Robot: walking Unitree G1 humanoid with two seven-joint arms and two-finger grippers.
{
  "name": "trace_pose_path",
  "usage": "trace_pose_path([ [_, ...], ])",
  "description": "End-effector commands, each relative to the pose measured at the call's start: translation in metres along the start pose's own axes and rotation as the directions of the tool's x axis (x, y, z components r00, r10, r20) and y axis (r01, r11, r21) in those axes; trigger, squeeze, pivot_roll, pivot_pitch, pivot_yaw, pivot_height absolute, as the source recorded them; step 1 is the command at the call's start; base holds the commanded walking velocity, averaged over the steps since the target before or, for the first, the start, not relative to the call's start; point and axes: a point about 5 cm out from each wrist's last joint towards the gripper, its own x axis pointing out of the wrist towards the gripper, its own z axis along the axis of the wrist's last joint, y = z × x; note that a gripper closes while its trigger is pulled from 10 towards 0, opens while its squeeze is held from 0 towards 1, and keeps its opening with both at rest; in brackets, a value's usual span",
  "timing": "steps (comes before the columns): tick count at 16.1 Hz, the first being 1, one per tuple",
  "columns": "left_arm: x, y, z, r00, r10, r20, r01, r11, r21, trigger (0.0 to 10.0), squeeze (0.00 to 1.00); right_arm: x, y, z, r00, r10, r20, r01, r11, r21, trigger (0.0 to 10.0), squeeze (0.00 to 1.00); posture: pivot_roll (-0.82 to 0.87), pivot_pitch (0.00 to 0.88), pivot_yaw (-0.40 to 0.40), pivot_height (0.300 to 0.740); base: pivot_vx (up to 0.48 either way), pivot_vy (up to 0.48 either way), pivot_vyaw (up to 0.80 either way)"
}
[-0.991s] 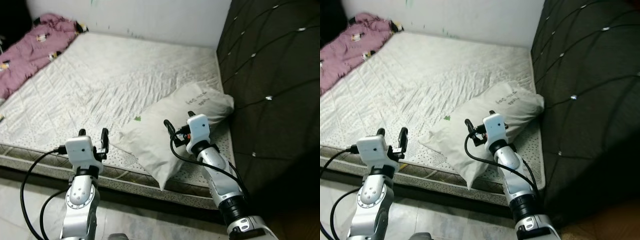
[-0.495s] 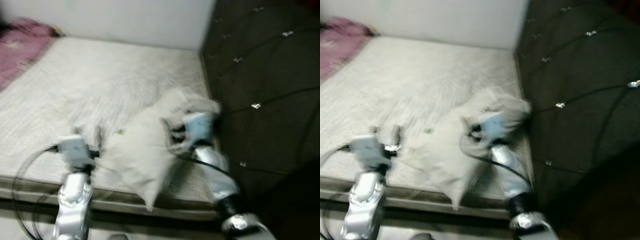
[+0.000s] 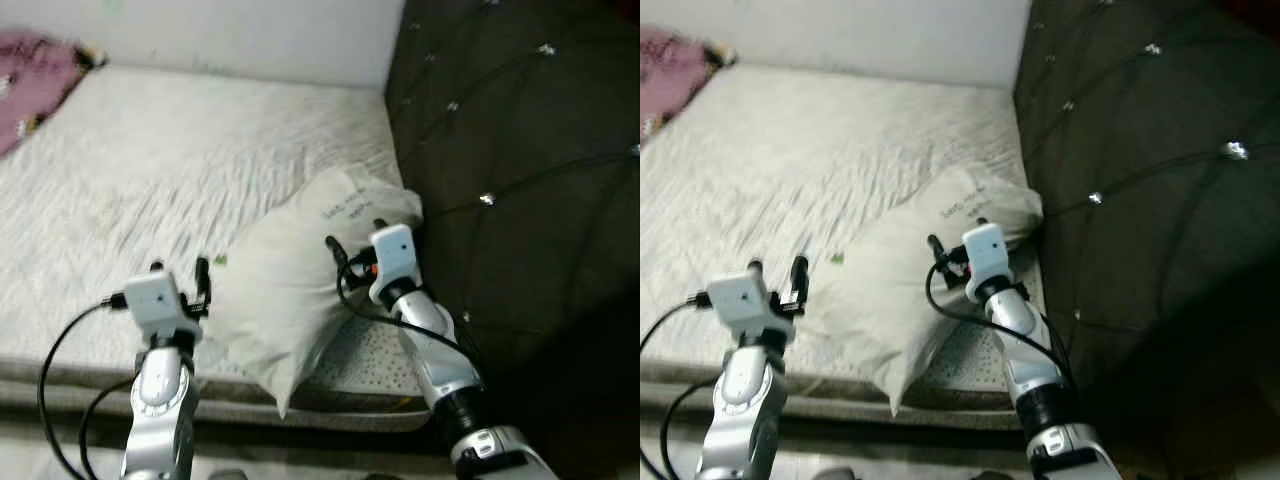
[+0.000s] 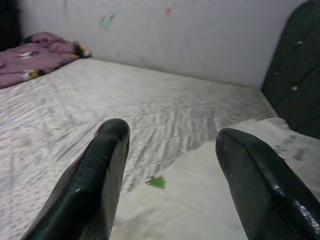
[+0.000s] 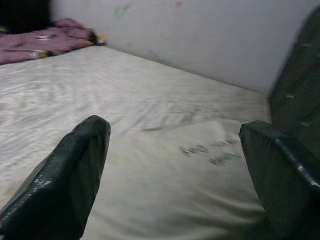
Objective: Clean up the room
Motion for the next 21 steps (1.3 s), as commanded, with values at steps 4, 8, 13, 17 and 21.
trace_pose_path([
  [4,0.001,-0.009,0.000,0.999,-0.036,-0.007,0.036,0.999,-0.020,10.0,0.00,-0.004,-0.011,-0.003,0.999,-0.031,-0.016,0.031,0.999,-0.010,10.0,0.00,0.09,0.000,-0.030,0.740,0.000,0.225,-0.80],
  [8,-0.001,-0.007,0.000,1.000,-0.030,-0.008,0.030,1.000,-0.003,10.0,0.00,-0.004,-0.011,-0.003,0.999,-0.031,-0.017,0.031,0.999,-0.013,10.0,0.00,0.10,0.000,-0.034,0.740,0.000,0.128,-0.34],
  [13,-0.002,-0.007,0.000,1.000,-0.020,-0.007,0.020,1.000,-0.006,10.0,0.00,-0.004,-0.010,-0.003,1.000,-0.014,-0.014,0.014,1.000,-0.012,10.0,0.00,0.10,0.000,-0.037,0.740,0.000,0.000,0.00],
  [17,-0.013,-0.001,0.001,0.999,0.022,-0.036,-0.023,1.000,-0.020,10.0,0.00,-0.012,-0.009,-0.005,0.999,-0.010,-0.035,0.011,0.999,0.036,10.0,0.00,0.11,0.000,-0.045,0.740,0.000,0.000,0.00],
  [21,-0.027,0.013,0.010,0.998,0.049,-0.029,-0.048,0.999,0.007,10.0,0.00,-0.031,-0.001,-0.012,0.998,-0.008,-0.069,0.015,0.995,0.102,10.0,0.00,0.14,0.000,-0.055,0.740,0.000,0.000,0.00],
])
